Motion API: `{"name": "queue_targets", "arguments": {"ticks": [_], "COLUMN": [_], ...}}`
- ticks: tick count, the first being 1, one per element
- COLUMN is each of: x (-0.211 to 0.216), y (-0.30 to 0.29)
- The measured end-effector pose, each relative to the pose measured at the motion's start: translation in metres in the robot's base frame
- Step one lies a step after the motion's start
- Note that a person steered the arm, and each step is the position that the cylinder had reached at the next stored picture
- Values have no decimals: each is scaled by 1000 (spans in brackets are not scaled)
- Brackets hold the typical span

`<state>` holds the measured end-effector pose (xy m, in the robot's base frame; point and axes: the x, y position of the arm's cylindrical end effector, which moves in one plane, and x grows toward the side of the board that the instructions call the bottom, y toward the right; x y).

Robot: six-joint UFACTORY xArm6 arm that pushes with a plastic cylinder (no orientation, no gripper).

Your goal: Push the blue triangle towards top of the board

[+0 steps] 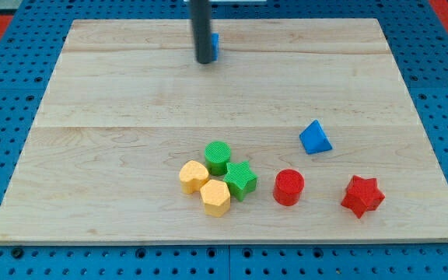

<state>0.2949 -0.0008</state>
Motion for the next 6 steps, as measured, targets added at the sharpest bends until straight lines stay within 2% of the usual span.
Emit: {"name": "queue_targets", "arguments": {"ticks": [1,2,3,4,5,6], "x": [42,117,191,198,158,141], "y": [99,161,170,132,101,85]}}
